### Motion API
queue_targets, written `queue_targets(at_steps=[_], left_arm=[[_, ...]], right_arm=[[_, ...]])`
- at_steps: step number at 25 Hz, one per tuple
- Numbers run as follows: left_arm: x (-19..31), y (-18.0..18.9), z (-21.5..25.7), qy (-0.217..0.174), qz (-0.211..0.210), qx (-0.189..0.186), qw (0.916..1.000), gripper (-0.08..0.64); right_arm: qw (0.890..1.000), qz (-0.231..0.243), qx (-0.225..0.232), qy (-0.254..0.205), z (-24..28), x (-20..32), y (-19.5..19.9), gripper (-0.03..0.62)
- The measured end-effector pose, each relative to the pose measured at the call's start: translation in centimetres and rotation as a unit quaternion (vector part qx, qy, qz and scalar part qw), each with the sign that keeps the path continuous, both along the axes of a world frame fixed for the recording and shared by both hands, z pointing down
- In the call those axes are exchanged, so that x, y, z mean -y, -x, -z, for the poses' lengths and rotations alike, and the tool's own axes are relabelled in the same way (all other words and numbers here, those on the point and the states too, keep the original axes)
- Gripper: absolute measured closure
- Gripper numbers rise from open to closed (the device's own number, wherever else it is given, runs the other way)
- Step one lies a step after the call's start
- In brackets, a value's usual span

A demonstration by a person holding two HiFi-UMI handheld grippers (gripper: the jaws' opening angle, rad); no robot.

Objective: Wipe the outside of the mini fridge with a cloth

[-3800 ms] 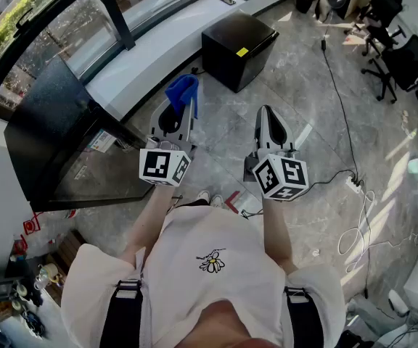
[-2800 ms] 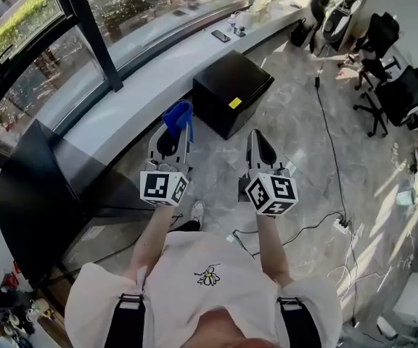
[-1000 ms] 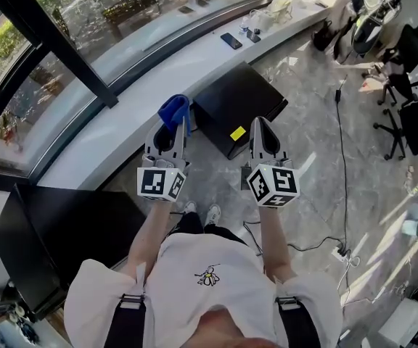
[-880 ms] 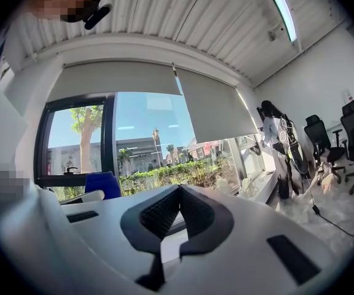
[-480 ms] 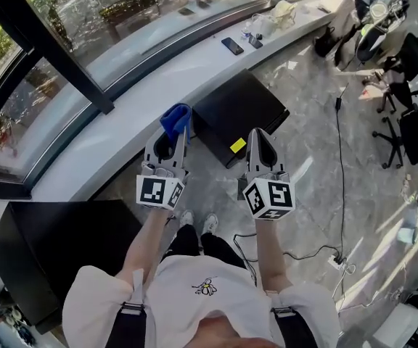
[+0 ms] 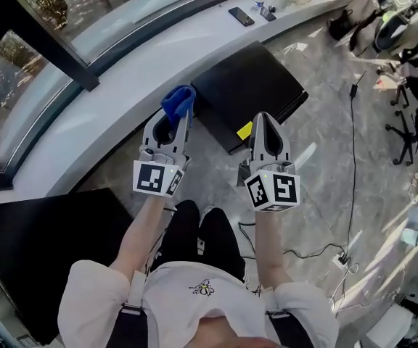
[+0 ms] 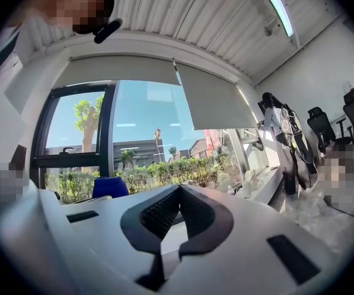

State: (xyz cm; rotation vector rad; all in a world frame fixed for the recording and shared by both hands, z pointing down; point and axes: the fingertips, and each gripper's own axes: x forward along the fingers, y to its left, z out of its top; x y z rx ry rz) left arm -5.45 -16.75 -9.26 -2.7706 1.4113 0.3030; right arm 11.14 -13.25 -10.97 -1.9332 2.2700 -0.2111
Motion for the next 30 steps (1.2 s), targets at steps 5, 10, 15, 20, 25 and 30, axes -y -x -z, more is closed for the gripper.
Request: queue_targets(at_steps=[5, 10, 15, 20, 25, 30], left_arm=[[0.9, -0.3, -14.9, -0.011, -0.007, 0.007, 0.9999, 0.5], [2.7, -1.0, -29.0, -0.028, -0.007, 0.005, 0.9996, 0.5], [6.5, 0.5, -39.1, -0.054, 0.003, -0.007, 0.9985, 0.5], [8.8, 1.2, -43.6, -0.066, 0.014, -0.04, 0.9969, 0.5], [9.8, 0.7, -44.7, -0.064, 0.004, -0.019, 0.9977, 0.5], [14.0, 0.4, -41.7, -0.069, 0.002, -0.011, 0.9976, 0.5]], right_arm=[[1.0, 0.005, -0.002, -0.012, -14.2, -0.1, 0.9, 0.58], [0.998, 0.038, -0.027, -0.05, -27.1, 0.8, 1.9, 0.58], [0.991, 0.089, -0.049, -0.082, -37.2, 2.5, 5.5, 0.58], [0.989, 0.097, -0.054, -0.099, -43.3, 3.3, 6.5, 0.58], [0.987, 0.097, -0.067, -0.107, -44.8, 3.2, 6.7, 0.58], [0.985, 0.109, -0.073, -0.116, -44.5, 2.4, 7.7, 0.58]])
